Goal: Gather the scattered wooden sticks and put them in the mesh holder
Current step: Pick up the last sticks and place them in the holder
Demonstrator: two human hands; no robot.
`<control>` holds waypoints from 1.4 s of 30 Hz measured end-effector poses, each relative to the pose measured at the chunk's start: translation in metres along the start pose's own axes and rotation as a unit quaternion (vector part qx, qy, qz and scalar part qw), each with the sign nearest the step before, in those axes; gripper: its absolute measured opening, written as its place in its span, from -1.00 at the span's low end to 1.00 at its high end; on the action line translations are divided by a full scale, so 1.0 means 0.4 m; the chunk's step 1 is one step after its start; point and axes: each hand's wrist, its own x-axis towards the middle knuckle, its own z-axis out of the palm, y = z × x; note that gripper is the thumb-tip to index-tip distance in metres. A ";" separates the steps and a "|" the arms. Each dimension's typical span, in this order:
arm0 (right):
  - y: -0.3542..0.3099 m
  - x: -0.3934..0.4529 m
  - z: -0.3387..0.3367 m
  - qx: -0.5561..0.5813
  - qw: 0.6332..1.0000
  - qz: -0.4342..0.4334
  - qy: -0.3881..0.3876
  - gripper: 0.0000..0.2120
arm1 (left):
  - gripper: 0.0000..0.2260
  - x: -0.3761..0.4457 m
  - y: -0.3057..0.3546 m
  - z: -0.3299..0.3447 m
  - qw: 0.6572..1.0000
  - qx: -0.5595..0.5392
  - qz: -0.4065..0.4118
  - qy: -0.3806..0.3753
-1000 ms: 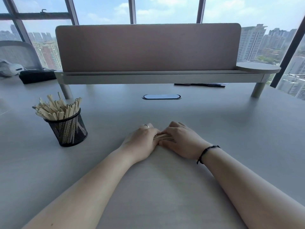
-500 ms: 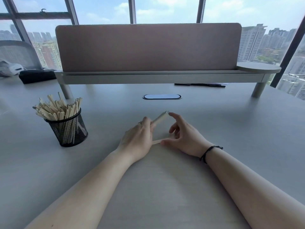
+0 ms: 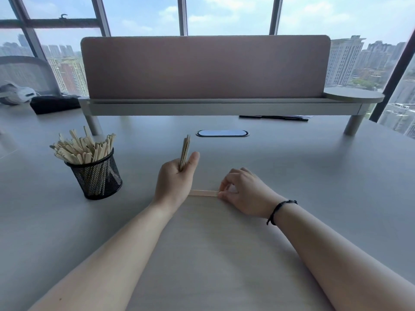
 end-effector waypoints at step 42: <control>-0.306 0.041 0.087 0.432 0.895 -0.008 0.111 -0.74 | -0.53 0.020 0.155 -0.155 0.973 -0.187 -0.086 0.103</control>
